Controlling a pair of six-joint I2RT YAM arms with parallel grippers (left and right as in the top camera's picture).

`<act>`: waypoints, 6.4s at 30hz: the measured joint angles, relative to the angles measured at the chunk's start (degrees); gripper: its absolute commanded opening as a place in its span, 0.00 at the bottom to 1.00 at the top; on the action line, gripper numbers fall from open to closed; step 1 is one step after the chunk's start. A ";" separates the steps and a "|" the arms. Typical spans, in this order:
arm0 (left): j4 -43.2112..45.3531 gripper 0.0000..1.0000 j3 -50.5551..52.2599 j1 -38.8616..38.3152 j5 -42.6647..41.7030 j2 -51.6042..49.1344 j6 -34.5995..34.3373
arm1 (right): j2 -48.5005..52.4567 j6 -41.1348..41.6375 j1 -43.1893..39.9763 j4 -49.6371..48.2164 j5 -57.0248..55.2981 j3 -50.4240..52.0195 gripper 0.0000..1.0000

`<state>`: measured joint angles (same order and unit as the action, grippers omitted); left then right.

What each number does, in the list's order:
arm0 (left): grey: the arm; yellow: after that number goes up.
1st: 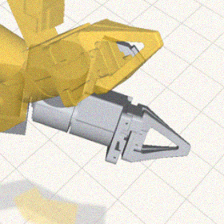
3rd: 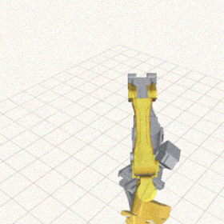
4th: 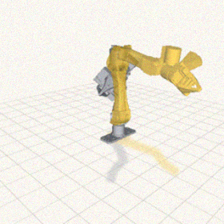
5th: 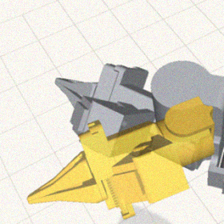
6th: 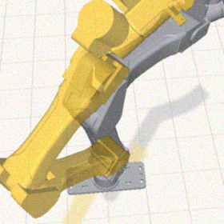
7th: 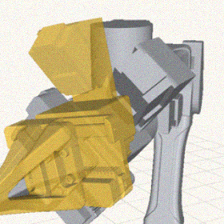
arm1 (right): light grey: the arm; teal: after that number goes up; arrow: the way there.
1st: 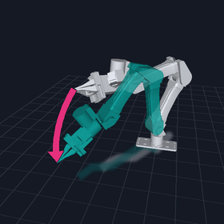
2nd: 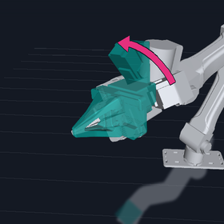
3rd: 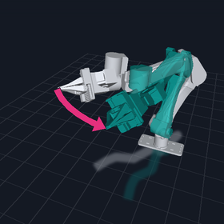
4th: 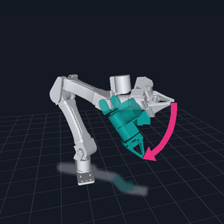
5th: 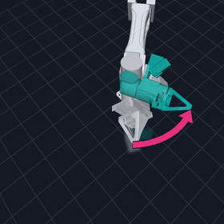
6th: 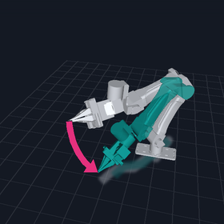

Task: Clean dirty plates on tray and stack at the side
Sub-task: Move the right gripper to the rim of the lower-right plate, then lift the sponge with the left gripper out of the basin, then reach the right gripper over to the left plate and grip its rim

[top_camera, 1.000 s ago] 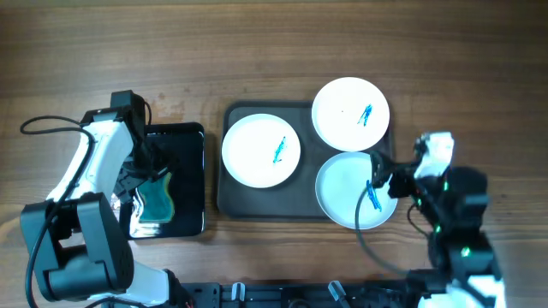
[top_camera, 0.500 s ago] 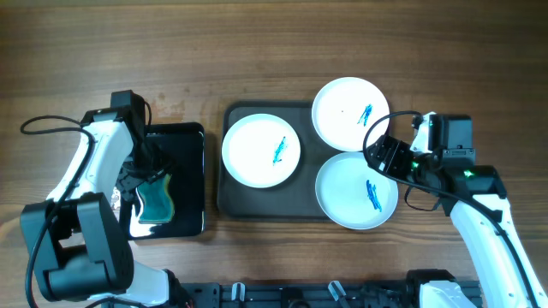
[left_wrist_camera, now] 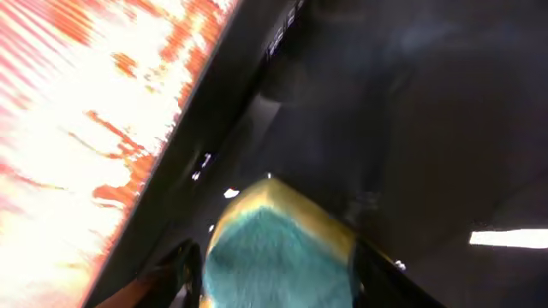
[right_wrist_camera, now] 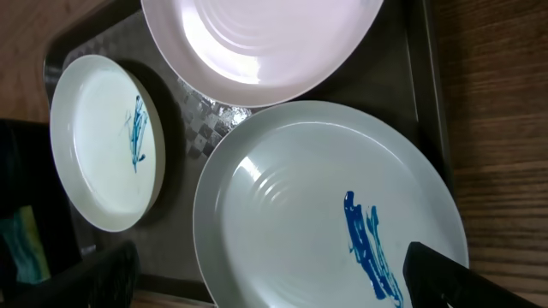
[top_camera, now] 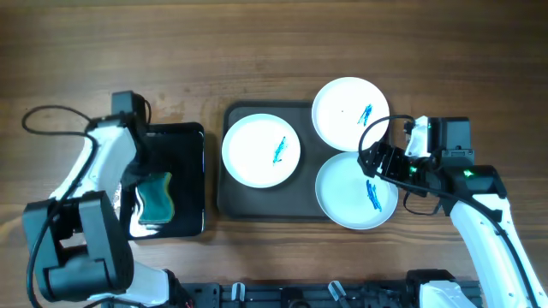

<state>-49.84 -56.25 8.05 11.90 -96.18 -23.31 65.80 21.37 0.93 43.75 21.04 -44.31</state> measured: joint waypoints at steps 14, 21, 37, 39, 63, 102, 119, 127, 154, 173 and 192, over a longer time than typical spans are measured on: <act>4.26 0.04 7.15 -1.31 -4.33 12.09 2.71 | 0.00 -0.02 0.00 -0.04 2.86 0.00 1.00; 16.98 0.04 7.34 -1.31 -4.55 12.09 2.71 | 0.00 -0.02 0.00 -0.28 3.41 0.00 1.00; 2.27 0.53 7.28 -1.31 -9.81 12.20 6.08 | 0.00 -1.11 0.00 1.27 3.61 0.00 1.00; 2.34 0.54 7.28 -1.31 -8.87 12.20 5.81 | 0.00 -1.27 0.00 1.44 3.61 0.00 1.00; 12.15 0.52 7.30 10.01 -20.31 9.11 18.18 | 0.00 -2.23 0.00 2.80 3.63 0.00 1.00; 18.91 0.06 7.17 8.33 -27.45 1.11 18.18 | 0.00 -0.37 0.00 2.08 3.63 0.00 1.00; 12.92 0.04 7.23 1.25 -27.21 14.51 18.78 | 0.00 -0.20 0.00 2.08 3.28 0.00 1.00; 11.50 0.04 7.23 -11.80 -4.59 18.47 13.75 | 0.07 -0.90 0.00 2.19 -0.13 0.00 1.00; 13.09 0.04 7.23 -16.41 6.12 18.47 5.99 | 14.73 -3.43 20.15 -11.23 0.98 -2.40 0.94; 14.51 0.04 7.23 -16.41 4.46 18.47 5.97 | 24.17 -6.49 20.15 -21.44 2.69 -5.79 0.66; 14.51 0.04 7.23 -16.41 3.85 18.47 5.97 | 36.96 -6.25 25.55 -30.38 5.25 -14.16 0.55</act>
<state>-35.33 -49.01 -8.36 15.75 -77.71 -17.34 102.76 15.11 26.48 13.37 26.28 -58.48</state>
